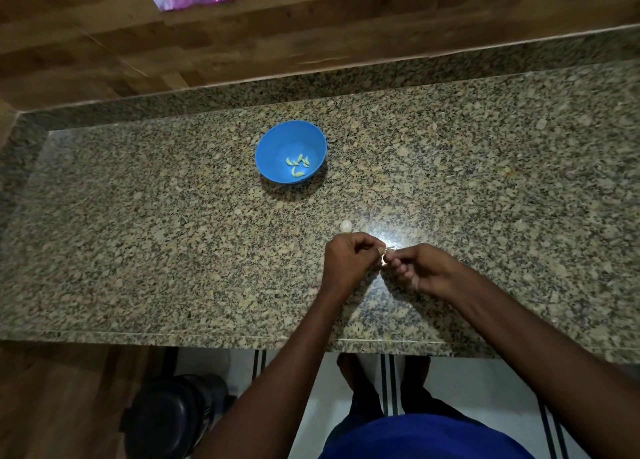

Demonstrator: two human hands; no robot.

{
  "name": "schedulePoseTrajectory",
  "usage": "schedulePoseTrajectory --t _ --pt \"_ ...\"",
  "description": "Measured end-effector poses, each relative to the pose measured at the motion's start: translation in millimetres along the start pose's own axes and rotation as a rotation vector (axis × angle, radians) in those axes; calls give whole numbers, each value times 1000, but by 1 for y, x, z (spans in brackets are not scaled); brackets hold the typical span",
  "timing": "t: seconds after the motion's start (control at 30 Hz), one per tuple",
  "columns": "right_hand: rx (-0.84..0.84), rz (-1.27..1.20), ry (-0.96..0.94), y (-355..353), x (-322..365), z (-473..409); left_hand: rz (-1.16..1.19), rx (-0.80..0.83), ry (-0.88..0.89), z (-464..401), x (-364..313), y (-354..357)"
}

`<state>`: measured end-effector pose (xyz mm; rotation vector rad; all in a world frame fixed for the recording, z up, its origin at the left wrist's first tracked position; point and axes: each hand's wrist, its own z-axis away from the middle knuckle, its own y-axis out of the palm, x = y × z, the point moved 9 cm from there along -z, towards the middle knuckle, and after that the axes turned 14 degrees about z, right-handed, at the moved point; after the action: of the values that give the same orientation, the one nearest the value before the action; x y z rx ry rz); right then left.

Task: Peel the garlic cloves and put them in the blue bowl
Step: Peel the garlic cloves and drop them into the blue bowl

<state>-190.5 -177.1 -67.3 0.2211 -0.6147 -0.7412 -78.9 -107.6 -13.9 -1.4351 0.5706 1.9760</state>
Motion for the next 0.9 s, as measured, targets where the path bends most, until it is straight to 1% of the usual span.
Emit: schedulePoseTrajectory --t 0.17,0.27,0.3,0.33,0.37,0.43,0.5,0.53,0.57,0.63,0.7,0.8,0.83,0.87,0.9 --pt "94 -206 80 7 -5 0 -60 2 65 0 -5 3" --pt "71 -315 140 8 -8 4 -141 4 136 0 -7 5" --pt "50 -290 121 9 -6 6 -161 -2 137 -1 -6 5" --pt "-5 -195 64 6 -3 8 -157 -8 111 -3 -4 4" --pt "-98 -30 -26 1 2 9 -128 -18 47 -7 1 1" --pt "-386 479 -319 -10 22 17 31 -22 -182 -13 16 -5" --pt "-682 1040 -636 -1 41 34 239 17 -399 -14 26 -3" --pt "-784 1227 -735 6 45 39 286 27 -458 -15 27 -2" --pt "-849 1348 -812 11 47 43 312 23 -501 -16 27 -1" --pt "-915 1513 -915 20 47 48 359 -10 -583 -15 30 0" --pt "-939 1645 -982 27 45 49 405 -42 -654 -12 34 2" --pt "-945 1745 -1035 25 40 50 434 -79 -713 -8 41 3" --pt "-945 1730 -1049 22 38 50 445 -89 -722 -6 43 4" --pt "-934 1663 -1038 19 37 52 453 -100 -725 -4 45 5" --pt "-926 1531 -1015 13 39 53 454 -107 -715 -2 45 6"
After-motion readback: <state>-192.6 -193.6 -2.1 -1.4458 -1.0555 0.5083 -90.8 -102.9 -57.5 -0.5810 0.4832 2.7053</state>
